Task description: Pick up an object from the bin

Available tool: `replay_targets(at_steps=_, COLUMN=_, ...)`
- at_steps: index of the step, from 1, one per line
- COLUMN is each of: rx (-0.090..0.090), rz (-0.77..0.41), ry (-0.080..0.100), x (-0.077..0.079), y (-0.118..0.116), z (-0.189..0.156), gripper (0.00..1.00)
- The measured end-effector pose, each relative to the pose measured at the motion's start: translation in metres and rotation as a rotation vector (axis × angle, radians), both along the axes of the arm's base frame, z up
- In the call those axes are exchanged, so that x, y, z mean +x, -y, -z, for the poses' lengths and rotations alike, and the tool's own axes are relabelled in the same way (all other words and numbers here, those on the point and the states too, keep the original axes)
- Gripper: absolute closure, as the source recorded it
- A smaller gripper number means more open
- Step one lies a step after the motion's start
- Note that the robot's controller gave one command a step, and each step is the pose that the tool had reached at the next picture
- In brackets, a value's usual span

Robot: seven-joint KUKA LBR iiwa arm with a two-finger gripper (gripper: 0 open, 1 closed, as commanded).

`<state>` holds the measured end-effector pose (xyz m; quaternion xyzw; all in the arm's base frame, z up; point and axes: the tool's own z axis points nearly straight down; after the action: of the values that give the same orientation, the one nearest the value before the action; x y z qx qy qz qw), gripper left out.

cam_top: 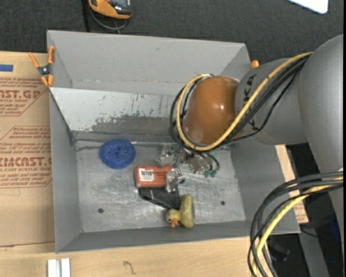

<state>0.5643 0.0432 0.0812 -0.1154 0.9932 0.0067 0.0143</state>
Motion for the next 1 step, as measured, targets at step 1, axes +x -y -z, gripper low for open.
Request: replay_targets(at_steps=1, rx=-0.013, rz=0.121, ry=-0.020, x=-0.0052, y=-0.0061, z=-0.1862, gripper=1.00)
